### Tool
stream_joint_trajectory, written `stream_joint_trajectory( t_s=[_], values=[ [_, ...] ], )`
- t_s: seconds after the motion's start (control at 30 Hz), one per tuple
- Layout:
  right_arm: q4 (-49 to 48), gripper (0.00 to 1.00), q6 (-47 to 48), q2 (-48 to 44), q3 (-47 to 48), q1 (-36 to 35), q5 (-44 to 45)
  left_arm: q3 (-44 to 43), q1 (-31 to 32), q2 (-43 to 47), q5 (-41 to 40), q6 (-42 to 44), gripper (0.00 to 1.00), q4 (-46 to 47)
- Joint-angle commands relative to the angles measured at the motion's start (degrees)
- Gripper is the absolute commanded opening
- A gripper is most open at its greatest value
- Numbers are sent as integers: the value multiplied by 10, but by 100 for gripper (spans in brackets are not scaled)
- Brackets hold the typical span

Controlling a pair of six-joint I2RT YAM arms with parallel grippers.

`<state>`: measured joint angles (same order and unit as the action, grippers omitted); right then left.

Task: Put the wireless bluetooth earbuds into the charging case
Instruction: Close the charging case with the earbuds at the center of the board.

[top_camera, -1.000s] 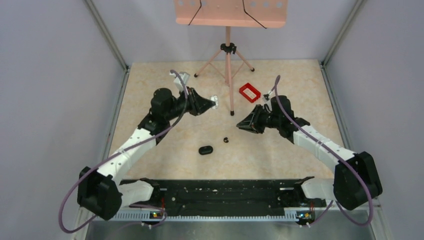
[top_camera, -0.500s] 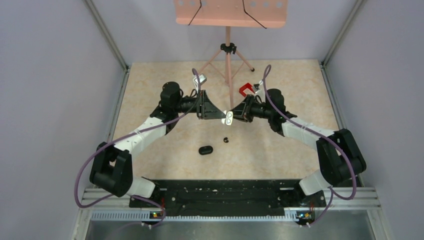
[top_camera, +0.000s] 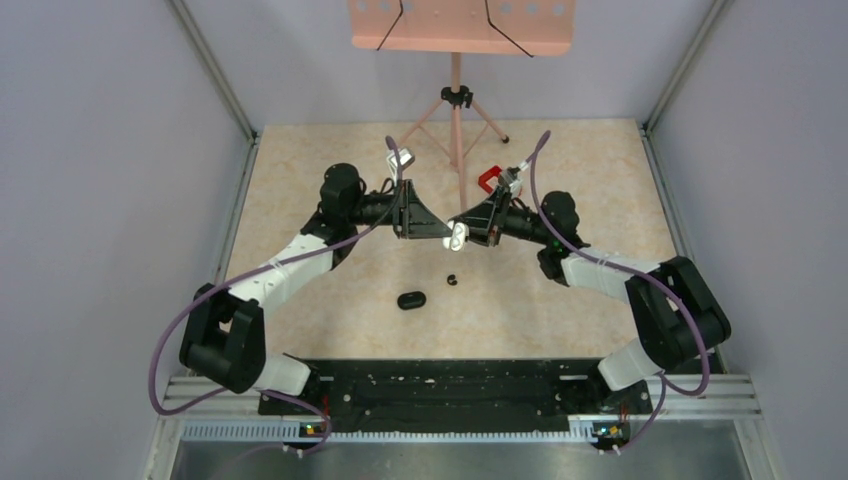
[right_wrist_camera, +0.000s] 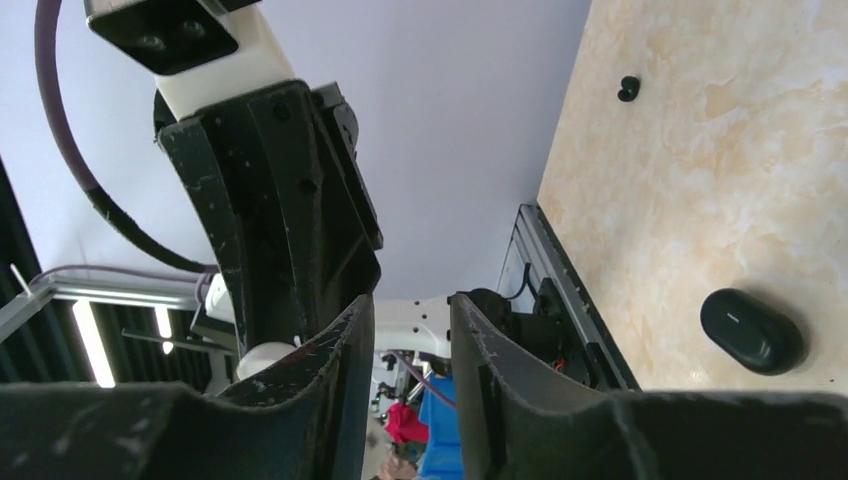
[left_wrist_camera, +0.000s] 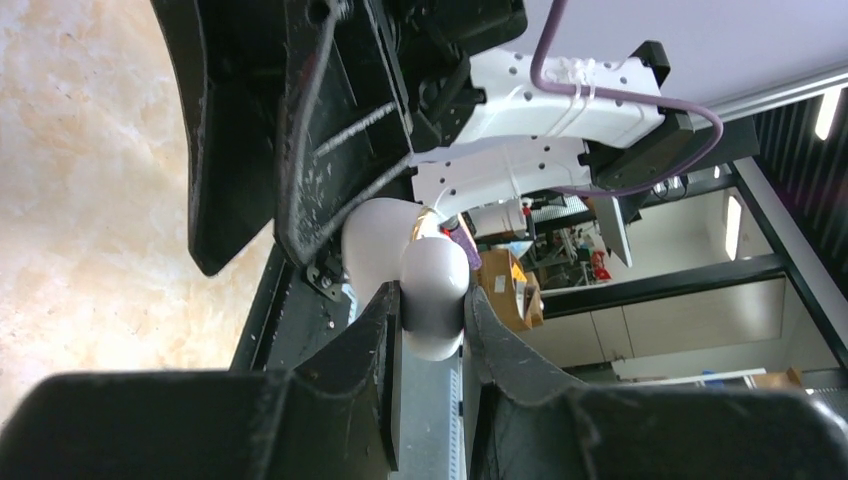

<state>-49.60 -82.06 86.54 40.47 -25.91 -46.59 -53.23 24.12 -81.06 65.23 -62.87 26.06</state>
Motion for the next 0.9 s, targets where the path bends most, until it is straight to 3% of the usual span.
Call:
stream_joint_trajectory(
  t_s=[0.0,0.07,0.23,0.3,0.57,0.87],
  values=[
    [-110,41,-58,-7,-23,-3,-11,-1,0,3,-10,10,0,27],
    [-51,48,-35,-12,-29,6,-1,-5,-2,4,-13,39,0,-2],
    [374,57,176,-81,-3,45,125,12,-29,-11,-28,89,0,-61],
    [453,58,216,-101,-3,59,166,26,-41,-25,-27,86,0,-50],
    [536,59,265,-157,-44,101,197,36,-90,-121,-66,115,0,-51],
    [568,59,293,-167,-44,109,194,3,-135,-266,-49,81,0,24]
  ],
)
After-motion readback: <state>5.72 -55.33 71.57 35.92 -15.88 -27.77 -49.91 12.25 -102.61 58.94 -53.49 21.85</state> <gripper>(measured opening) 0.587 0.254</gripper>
